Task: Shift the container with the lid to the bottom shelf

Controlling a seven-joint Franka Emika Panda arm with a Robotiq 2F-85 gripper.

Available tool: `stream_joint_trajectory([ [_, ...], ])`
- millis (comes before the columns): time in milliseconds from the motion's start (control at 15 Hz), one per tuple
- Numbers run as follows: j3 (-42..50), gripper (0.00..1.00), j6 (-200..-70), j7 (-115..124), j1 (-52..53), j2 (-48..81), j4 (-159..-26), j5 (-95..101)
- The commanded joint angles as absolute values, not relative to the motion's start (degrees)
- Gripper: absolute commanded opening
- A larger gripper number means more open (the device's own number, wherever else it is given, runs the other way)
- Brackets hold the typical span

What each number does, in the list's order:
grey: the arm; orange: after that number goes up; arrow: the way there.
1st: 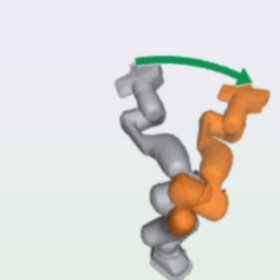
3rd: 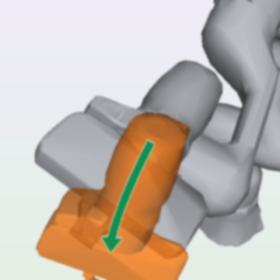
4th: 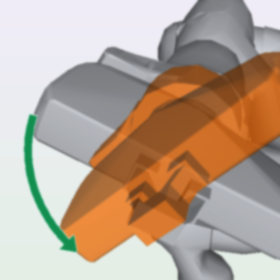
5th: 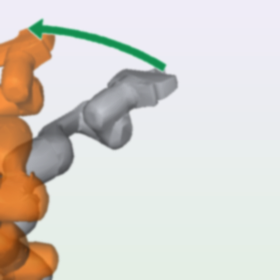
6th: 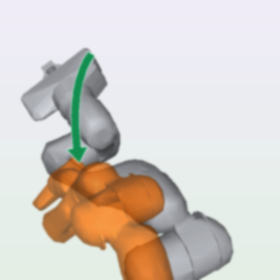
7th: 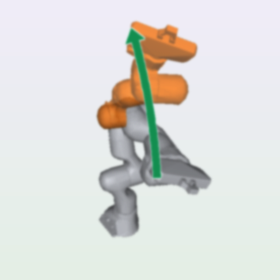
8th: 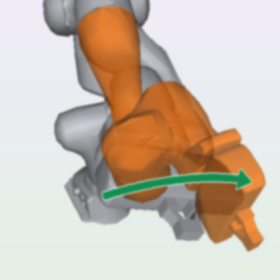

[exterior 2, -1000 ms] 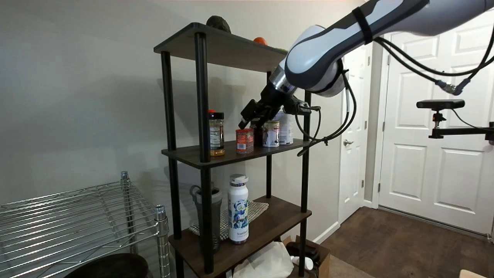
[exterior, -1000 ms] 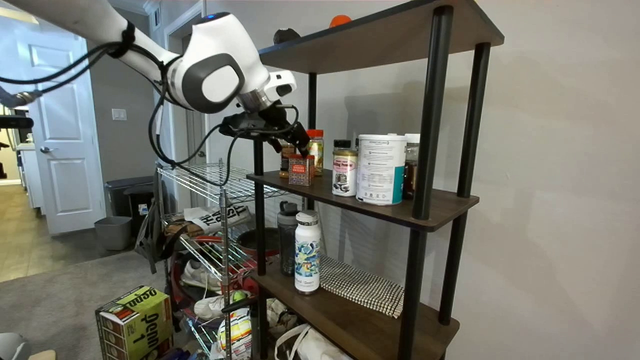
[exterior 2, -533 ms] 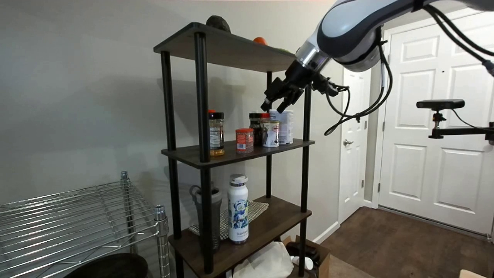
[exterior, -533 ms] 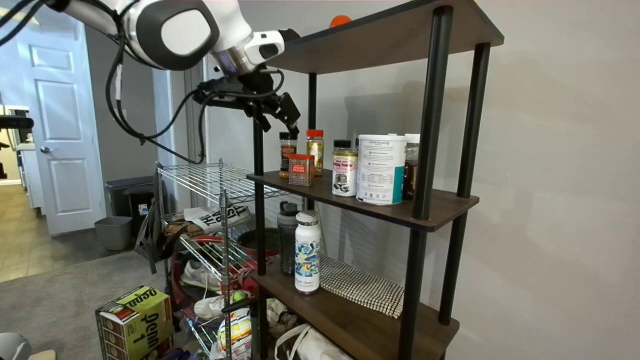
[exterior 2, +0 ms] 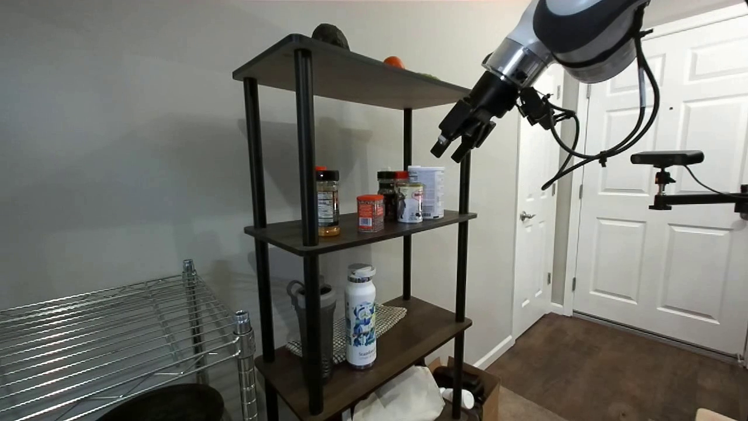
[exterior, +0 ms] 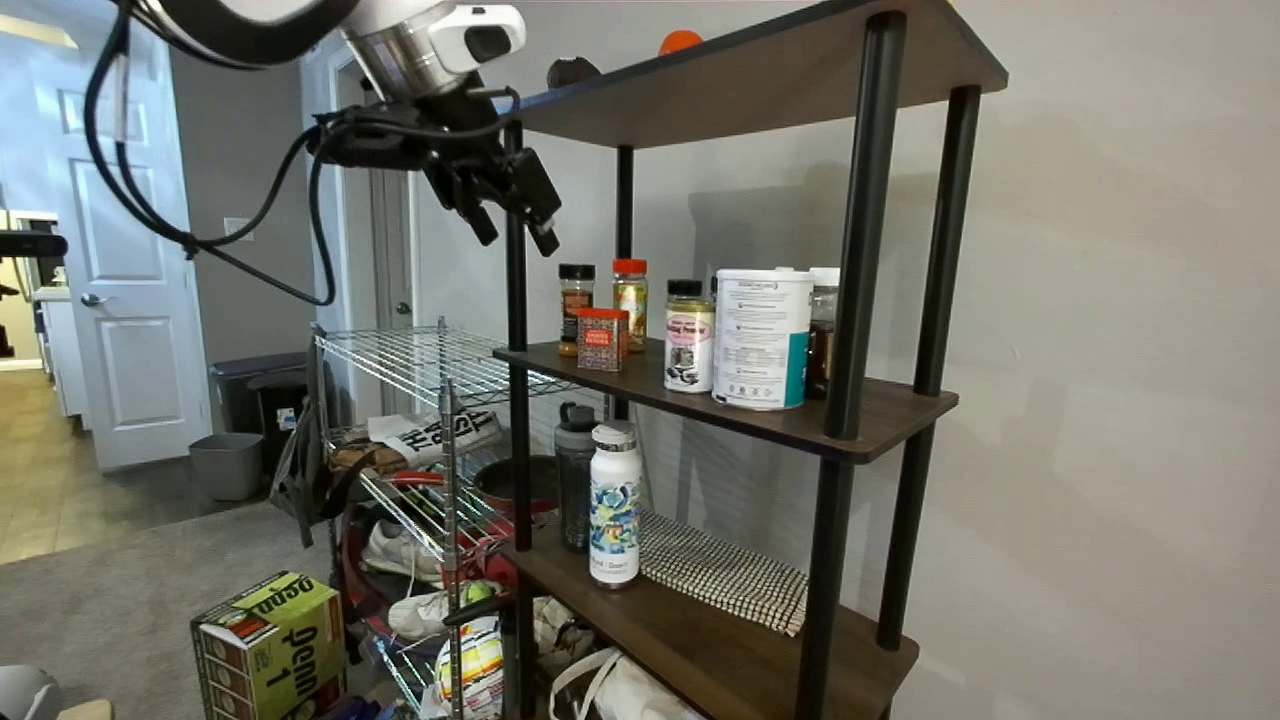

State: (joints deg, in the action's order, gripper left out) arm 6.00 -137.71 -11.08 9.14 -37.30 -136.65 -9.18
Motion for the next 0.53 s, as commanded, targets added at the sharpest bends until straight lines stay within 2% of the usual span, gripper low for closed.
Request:
stream_joint_trajectory([
  [0,5.6,1.0,-132.07,-13.19,8.14,-43.38,-138.83,-7.89],
  [67,5.53,1.0,-134.35,-11.52,8.49,-39.73,-136.94,-9.18],
  [467,5.54,1.0,-132.31,-11.52,8.52,-42.45,-137.61,-8.99],
])
